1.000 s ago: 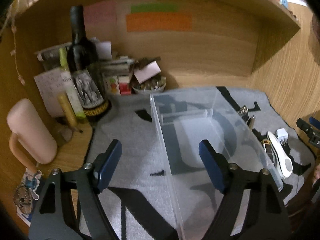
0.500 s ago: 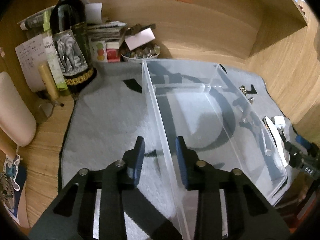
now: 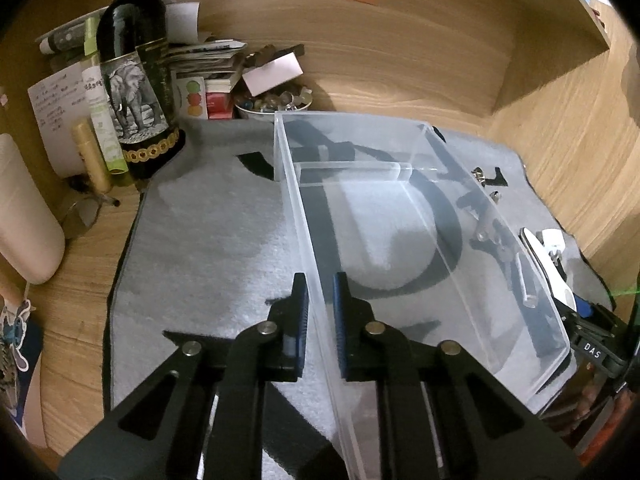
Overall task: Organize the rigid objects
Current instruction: 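Grasp the clear plastic box wall with the left gripper while right tool approaches items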
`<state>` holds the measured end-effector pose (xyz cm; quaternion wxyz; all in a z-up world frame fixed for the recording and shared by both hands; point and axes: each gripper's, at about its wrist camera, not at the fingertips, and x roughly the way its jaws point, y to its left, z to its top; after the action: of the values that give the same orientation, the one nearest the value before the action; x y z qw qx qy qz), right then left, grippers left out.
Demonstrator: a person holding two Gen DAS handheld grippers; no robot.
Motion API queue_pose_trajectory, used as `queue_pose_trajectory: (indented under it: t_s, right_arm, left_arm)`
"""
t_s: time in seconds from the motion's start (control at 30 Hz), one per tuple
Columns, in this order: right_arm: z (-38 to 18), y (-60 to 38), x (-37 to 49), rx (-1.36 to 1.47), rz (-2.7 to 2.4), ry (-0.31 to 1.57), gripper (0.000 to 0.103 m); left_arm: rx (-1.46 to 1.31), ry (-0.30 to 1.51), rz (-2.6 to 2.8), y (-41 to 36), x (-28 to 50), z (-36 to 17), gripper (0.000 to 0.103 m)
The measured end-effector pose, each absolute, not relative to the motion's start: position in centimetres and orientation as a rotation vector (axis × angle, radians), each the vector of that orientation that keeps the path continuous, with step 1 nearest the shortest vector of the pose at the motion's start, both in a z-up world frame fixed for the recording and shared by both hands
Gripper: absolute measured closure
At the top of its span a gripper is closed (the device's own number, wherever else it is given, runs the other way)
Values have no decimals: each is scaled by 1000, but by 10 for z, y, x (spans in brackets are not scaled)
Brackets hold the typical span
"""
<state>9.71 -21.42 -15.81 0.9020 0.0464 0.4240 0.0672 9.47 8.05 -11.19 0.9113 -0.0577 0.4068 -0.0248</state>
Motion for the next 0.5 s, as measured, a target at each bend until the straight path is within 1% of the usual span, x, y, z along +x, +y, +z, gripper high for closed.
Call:
queue_pose_trajectory:
  t_s: [0.07,0.1,0.3,0.5]
  right_arm:
    - [-156,-215,97,88,142,868,57]
    - [-154,-217,97,89,141,861,65]
    - [-146,-219,98,82,125,834,66]
    - [-112,-218,101,55,136,728,66]
  left_arm:
    - [-121,839,-50,81,95,-112,90]
    - [-121,839,-49,81,96,-111,90]
    - [-101,822,-34,79,94,-110,90]
    - [-129,822,-55,83,96,-108,90]
